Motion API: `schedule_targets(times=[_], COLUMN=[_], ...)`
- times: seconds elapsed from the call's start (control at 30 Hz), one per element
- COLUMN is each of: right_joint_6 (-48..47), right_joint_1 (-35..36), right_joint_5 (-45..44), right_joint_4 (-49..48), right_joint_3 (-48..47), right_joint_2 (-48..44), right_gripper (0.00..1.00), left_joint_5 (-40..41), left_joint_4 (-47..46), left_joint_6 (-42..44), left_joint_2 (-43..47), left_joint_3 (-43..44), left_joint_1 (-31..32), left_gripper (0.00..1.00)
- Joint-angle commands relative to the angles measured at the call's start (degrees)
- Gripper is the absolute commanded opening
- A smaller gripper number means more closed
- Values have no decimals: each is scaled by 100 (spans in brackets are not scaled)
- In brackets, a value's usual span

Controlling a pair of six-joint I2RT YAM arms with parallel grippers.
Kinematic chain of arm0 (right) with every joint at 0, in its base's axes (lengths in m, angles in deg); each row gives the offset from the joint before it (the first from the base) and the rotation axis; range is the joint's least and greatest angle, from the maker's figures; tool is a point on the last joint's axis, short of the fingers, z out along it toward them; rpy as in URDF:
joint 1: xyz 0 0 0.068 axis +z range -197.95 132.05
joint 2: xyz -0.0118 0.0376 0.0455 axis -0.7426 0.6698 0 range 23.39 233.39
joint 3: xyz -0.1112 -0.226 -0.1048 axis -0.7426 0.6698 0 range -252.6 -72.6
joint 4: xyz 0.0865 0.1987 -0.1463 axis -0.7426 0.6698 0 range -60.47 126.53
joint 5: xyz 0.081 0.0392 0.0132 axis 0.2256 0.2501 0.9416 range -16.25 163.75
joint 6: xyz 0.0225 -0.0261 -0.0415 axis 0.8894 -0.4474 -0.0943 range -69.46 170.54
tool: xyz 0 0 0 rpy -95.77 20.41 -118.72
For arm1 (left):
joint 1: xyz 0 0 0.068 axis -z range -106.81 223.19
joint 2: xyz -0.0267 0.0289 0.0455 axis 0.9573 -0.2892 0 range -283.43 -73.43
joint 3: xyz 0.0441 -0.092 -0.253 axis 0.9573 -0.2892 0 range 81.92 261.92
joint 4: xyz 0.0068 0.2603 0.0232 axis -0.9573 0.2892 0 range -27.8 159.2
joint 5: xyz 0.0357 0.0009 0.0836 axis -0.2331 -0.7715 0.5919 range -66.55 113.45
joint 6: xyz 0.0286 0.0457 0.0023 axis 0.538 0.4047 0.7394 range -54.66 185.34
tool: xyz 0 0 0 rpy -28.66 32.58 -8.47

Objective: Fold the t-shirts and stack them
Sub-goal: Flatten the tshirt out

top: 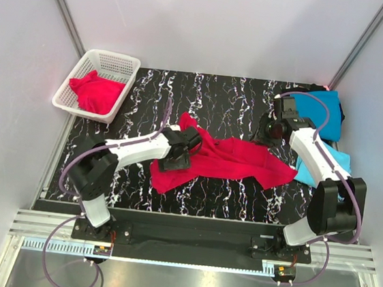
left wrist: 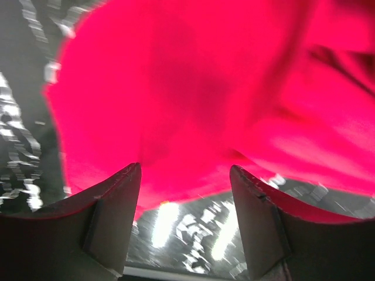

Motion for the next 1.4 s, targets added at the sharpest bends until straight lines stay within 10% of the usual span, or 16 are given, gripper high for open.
schedule_targets(times=[0.0,0.33,0.97,1.13,1.17,1.2,1.37], right_joint_6=[20,72,-15,-7,-7,2,-77], right_joint_1=[14,14,14,22,14,14,92], right_joint_5=[-69,-52,98,98,106,115,264], right_joint_4=[-137,-119,-119,-128,-119,-128,-145], right_joint_3=[28,133,432,511,529,537,599], right_joint_2=[-328,-249,-205,-161,-135,-117,32], right_gripper=[34,33,33,33,33,33,33], left_joint_5=[890,1400,2947,2834,2677,2623,2316], left_joint_4=[563,1002,2111,2128,2093,2084,1839], left_joint_6=[-130,-270,-692,-701,-692,-666,-508], left_joint_2=[-250,-163,1084,1270,1278,1278,1384], left_joint_3=[420,578,281,193,175,157,-71], left_joint_1=[-3,-3,-1699,-1963,-1963,-1963,-1963], left_gripper=[66,21,15,48,77,84,98])
